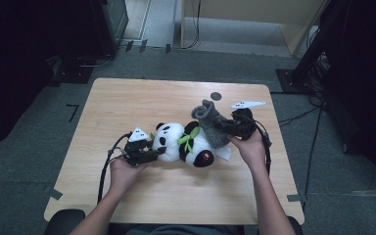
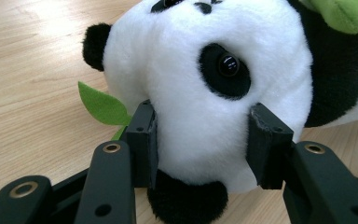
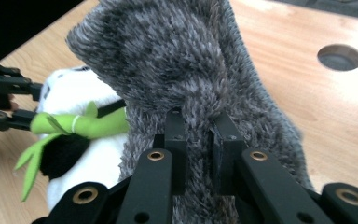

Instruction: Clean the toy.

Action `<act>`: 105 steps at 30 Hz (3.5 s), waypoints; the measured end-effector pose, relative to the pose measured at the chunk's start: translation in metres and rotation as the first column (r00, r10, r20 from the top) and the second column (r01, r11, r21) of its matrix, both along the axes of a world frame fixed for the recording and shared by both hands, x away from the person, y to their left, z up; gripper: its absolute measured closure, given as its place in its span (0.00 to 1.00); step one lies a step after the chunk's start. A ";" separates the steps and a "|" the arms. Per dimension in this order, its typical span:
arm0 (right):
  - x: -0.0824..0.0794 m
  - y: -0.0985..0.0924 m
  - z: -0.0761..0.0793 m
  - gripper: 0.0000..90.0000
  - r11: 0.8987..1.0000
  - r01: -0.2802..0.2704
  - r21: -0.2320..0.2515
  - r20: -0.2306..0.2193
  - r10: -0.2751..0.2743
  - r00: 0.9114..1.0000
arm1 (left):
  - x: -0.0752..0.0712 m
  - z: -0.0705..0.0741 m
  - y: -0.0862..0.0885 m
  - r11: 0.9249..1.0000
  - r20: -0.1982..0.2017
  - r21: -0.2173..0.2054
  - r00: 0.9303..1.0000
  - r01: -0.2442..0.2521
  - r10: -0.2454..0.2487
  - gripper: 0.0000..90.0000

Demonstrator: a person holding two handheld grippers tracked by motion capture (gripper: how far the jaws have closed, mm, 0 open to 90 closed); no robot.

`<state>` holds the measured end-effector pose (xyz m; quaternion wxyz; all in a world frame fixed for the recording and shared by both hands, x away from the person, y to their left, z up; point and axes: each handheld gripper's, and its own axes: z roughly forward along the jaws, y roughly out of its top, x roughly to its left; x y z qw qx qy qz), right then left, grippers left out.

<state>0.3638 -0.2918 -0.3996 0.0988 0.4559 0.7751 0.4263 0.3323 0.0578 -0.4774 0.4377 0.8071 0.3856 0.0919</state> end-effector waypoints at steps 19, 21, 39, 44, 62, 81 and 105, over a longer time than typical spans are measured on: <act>0.001 -0.021 -0.039 0.90 0.997 0.068 0.033 0.060 -0.069 0.996 | 0.002 0.001 -0.001 1.000 -0.007 -0.012 1.000 -0.005 0.005 0.58; 0.001 -0.023 -0.041 0.90 0.997 0.076 0.017 0.052 -0.077 0.996 | 0.001 0.001 -0.001 1.000 -0.007 -0.011 1.000 -0.004 0.004 0.58; -0.004 -0.041 -0.021 0.90 0.989 0.128 0.077 0.066 -0.134 0.989 | 0.001 0.000 0.000 1.000 -0.001 -0.005 1.000 0.000 0.000 0.58; -0.010 -0.026 -0.004 0.90 0.993 0.080 0.090 0.108 -0.090 0.990 | 0.001 0.000 -0.001 1.000 0.003 -0.004 1.000 0.001 -0.001 0.58; -0.001 -0.008 -0.027 0.90 0.998 0.051 0.043 0.078 -0.054 0.995 | 0.004 0.000 0.000 1.000 0.000 -0.025 1.000 0.002 -0.002 0.56; -0.029 -0.028 -0.008 0.90 0.995 0.077 0.062 0.080 -0.081 0.993 | 0.016 0.002 0.001 0.997 0.011 -0.016 0.997 -0.070 0.070 0.61; -0.052 0.033 -0.014 0.90 0.989 -0.149 -0.023 0.087 0.150 0.985 | 0.018 0.002 0.003 0.998 -0.001 -0.013 0.998 -0.067 0.067 0.61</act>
